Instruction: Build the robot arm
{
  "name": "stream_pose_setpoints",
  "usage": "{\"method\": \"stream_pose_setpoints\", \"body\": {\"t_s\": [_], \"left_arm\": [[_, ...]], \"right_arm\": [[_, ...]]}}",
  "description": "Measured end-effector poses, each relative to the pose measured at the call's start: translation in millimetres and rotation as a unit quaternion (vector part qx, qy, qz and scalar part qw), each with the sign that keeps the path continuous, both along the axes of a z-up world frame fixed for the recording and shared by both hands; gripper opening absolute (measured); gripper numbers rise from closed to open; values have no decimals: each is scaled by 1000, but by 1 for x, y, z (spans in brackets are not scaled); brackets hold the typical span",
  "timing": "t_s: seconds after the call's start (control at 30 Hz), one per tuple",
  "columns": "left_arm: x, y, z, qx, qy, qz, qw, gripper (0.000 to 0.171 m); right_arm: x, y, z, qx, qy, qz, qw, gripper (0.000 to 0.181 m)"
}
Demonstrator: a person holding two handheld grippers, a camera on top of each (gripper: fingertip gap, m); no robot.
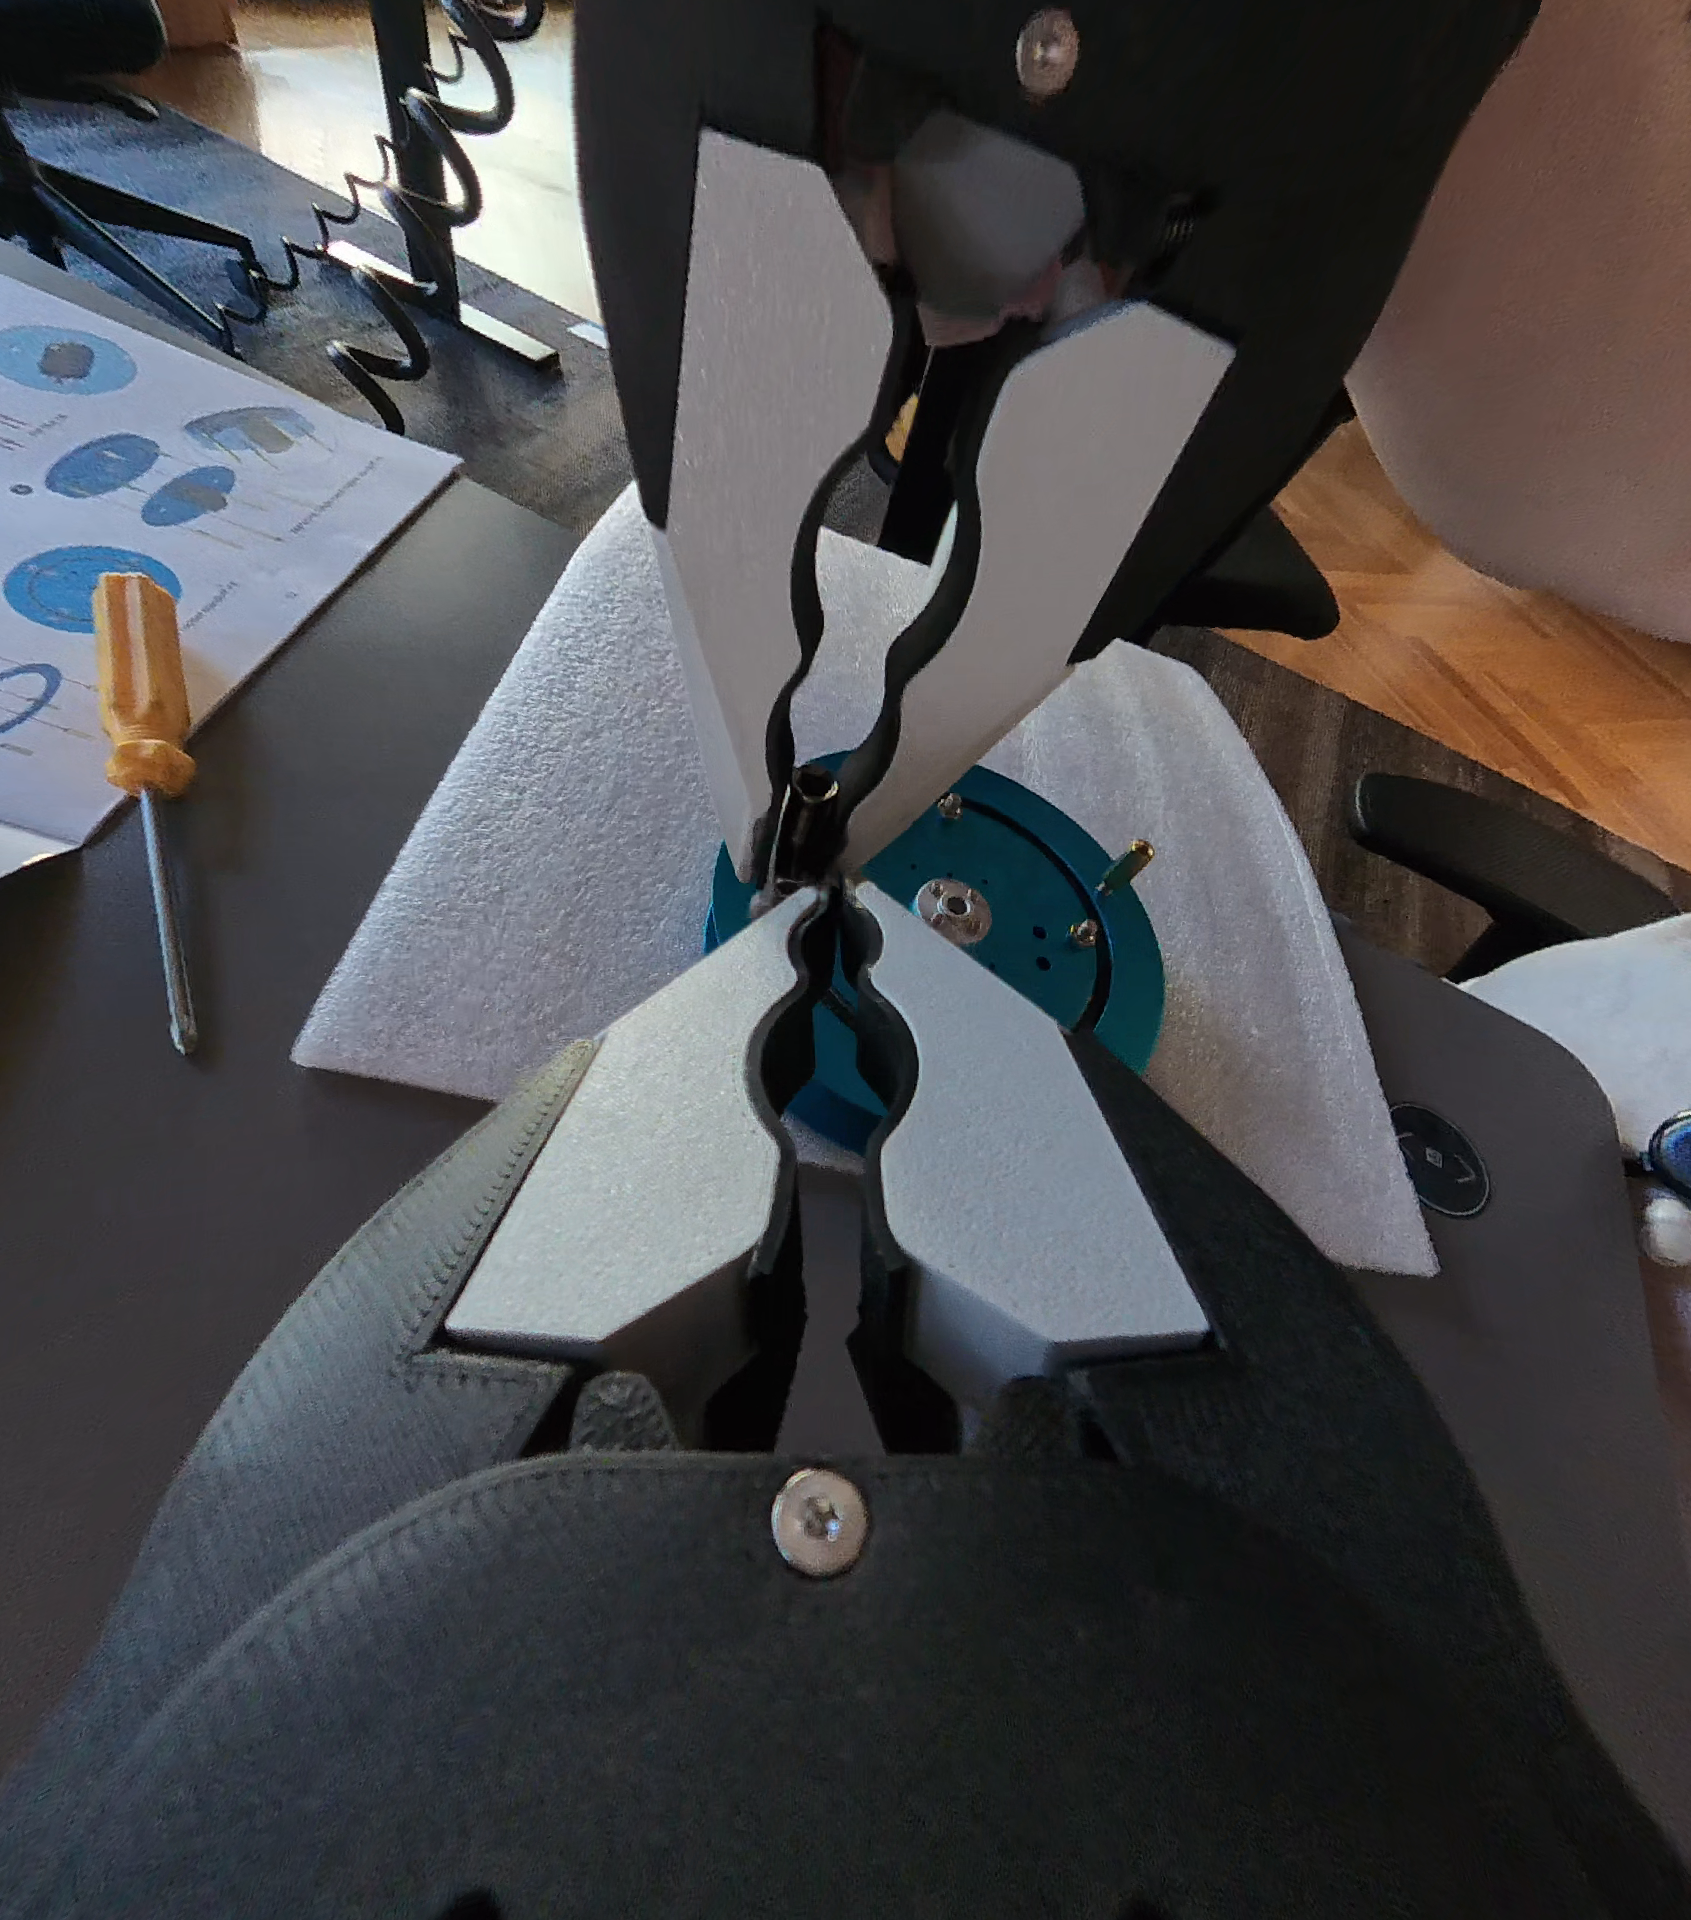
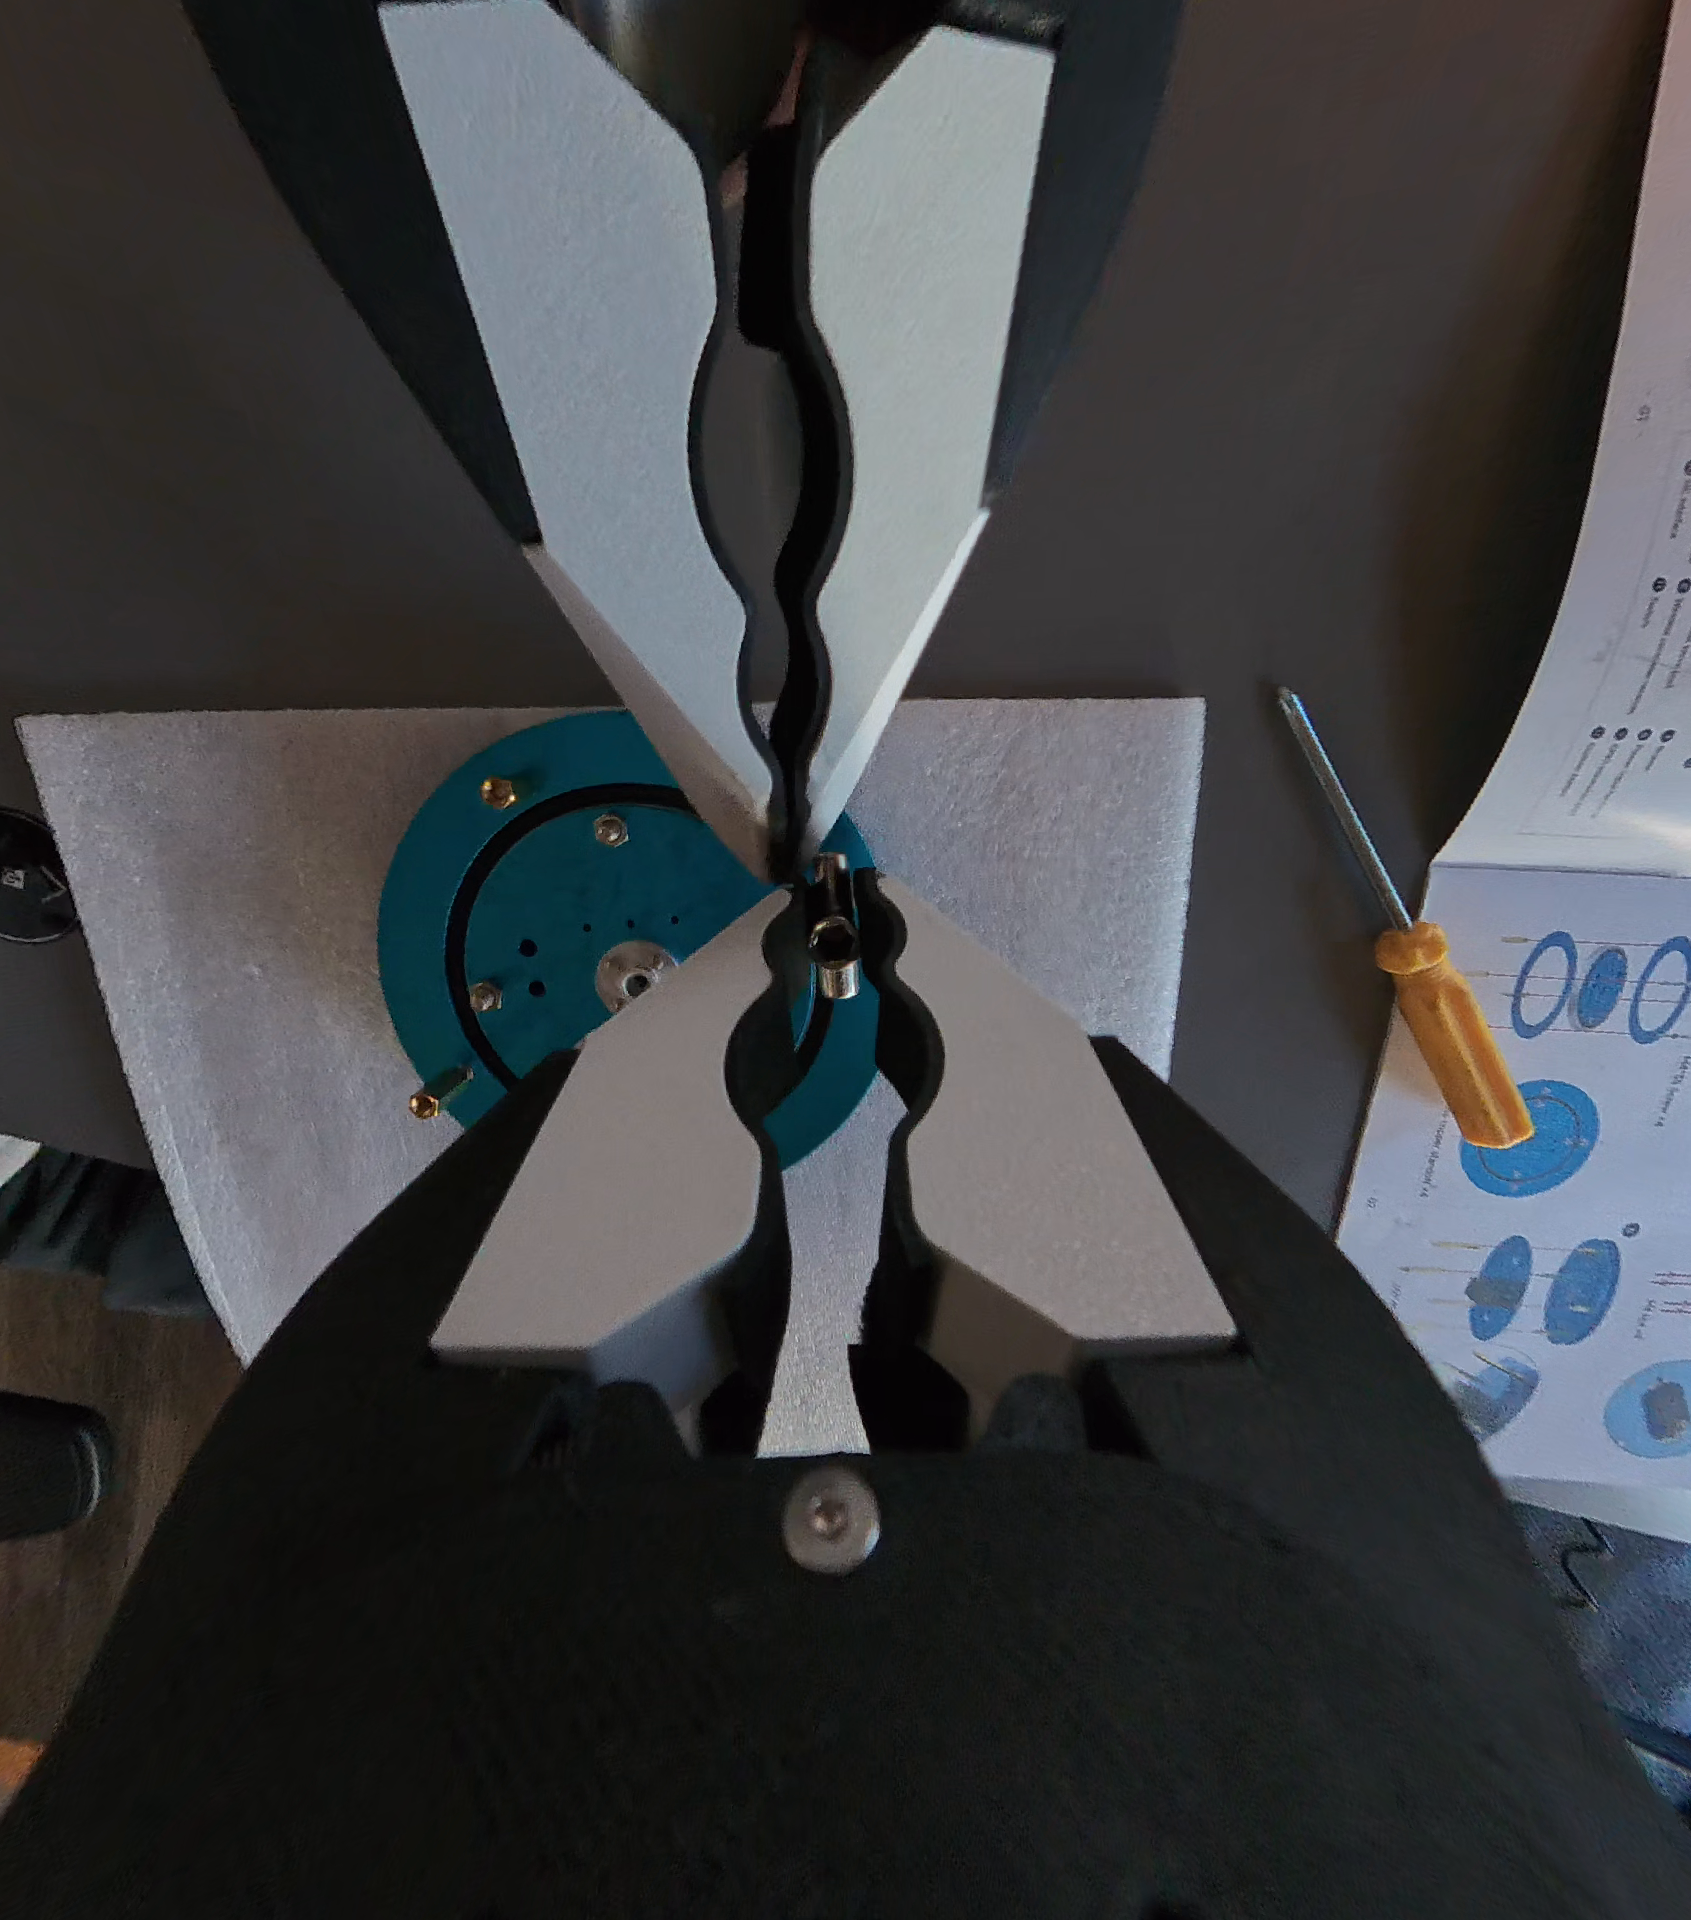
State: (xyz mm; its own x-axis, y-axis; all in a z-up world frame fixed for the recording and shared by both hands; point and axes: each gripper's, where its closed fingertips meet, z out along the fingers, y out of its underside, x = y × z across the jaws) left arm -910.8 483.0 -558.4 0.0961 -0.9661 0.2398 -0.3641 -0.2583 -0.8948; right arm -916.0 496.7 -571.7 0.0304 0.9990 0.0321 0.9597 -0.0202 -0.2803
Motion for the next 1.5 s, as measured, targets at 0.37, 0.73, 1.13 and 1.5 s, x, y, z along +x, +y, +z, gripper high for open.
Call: {"method": "stream_pose_setpoints", "body": {"t_s": [0.37,0.73,1.13,1.5], "left_arm": [[-3,0,4,25,-4,13,1000,6],[12,12,-28,89,71,66,991,21],[15,12,-32,104,71,56,990,9],[14,12,-33,98,67,51,992,9]], "right_arm": [[-6,0,2,0,118,-37,992,7],[-9,0,3,-5,155,-84,984,6],[15,1,27,96,82,90,988,16],[5,1,15,26,40,78,996,8]]}}
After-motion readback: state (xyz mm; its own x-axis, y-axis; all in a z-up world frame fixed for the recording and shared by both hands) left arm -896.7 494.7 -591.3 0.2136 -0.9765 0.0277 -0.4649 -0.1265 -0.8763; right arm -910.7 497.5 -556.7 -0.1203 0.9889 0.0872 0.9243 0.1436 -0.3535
